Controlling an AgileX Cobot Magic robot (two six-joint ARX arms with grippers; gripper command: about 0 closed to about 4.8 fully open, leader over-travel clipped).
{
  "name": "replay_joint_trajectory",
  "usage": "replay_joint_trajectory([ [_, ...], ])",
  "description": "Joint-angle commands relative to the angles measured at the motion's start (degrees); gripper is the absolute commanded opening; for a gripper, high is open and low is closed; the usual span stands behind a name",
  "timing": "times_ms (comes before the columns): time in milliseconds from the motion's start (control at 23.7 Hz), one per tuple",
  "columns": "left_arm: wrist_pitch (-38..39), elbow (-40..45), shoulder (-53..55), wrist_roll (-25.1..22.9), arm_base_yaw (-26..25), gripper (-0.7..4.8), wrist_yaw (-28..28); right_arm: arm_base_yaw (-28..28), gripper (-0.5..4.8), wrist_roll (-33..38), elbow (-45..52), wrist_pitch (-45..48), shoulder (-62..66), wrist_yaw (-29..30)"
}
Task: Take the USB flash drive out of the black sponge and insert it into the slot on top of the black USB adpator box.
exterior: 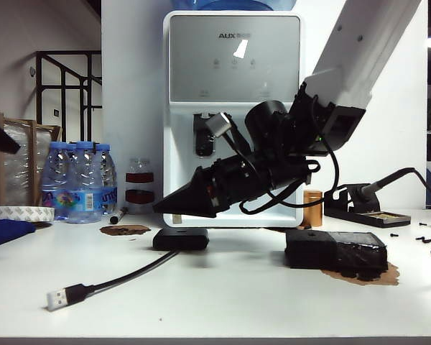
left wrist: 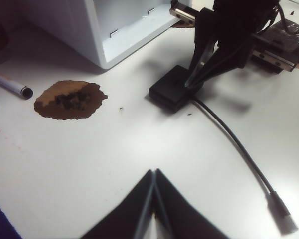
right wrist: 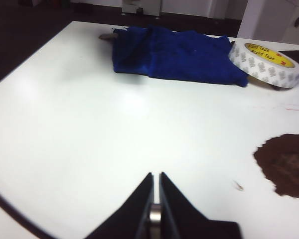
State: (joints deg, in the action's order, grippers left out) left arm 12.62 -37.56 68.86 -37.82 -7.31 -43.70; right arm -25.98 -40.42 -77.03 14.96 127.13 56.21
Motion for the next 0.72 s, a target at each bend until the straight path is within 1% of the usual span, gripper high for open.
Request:
replay_joint_trajectory([
  [42,-5.90,2.32,-0.15,1.29,0.02,-0.04,0.02,-0.04,-0.02,-5.14,-0.61,0.44,-0.04,-3.72],
  [127,-7.91,3.32,-0.13,1.31,0.13,-0.04,-0.07,-0.02,-0.02,-5.33,-1.25,0.48,0.68,-4.07],
  [211,-11.13,4.37,-0.13,2.38,0.13,-0.04,0.00,0.00,-0.02,-5.20,-2.78,0.55,2.78,-4.22],
  [380,-11.87,4.46,0.20,2.56,0.13,-0.04,0.61,0.09,-0.02,-2.23,-6.99,0.57,6.78,-2.60],
  [634,-12.00,4.87,0.31,2.73,0.15,-0.04,0.85,1.55,-0.02,-2.27,-8.48,0.59,7.02,-3.58],
  [718,-11.82,4.87,0.33,2.75,0.15,-0.04,0.85,2.34,-0.02,-2.23,-8.55,-0.31,7.02,-2.99],
])
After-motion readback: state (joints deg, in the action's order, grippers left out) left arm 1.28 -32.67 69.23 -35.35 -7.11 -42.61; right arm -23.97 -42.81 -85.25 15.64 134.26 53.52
